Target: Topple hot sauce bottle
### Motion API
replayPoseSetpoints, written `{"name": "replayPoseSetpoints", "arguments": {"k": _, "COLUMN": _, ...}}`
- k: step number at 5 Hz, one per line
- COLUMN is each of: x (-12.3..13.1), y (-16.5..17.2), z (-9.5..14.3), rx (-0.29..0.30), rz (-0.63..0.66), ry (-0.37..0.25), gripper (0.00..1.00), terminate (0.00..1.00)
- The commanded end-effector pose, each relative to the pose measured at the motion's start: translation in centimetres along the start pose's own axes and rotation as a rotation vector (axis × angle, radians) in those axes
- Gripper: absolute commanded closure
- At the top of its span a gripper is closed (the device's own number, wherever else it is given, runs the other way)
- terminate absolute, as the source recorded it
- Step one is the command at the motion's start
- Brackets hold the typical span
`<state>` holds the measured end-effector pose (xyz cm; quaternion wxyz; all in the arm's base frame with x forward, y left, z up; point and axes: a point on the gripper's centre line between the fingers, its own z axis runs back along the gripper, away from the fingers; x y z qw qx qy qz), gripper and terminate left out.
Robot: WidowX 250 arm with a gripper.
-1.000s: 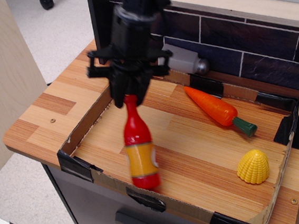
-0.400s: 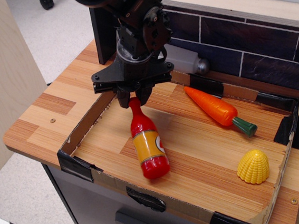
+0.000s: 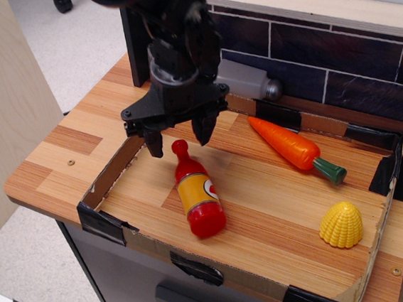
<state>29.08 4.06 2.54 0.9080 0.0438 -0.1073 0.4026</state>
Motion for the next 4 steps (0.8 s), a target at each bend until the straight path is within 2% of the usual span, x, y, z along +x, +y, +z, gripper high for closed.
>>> {"name": "replayPoseSetpoints", "arguments": {"k": 1, "x": 2.0, "y": -0.1, "z": 4.6, "rx": -0.07, "rz": 0.052, "ry": -0.056, "gripper": 0.0, "terminate": 0.0}}
{"name": "replayPoseSetpoints", "arguments": {"k": 2, "x": 2.0, "y": -0.1, "z": 5.8, "rx": -0.045, "rz": 0.023, "ry": -0.046, "gripper": 0.0, "terminate": 0.0}}
{"name": "replayPoseSetpoints", "arguments": {"k": 3, "x": 2.0, "y": -0.1, "z": 5.8, "rx": -0.045, "rz": 0.023, "ry": -0.046, "gripper": 0.0, "terminate": 0.0}}
{"name": "replayPoseSetpoints", "arguments": {"k": 4, "x": 2.0, "y": -0.1, "z": 5.8, "rx": -0.045, "rz": 0.023, "ry": -0.046, "gripper": 0.0, "terminate": 1.0}}
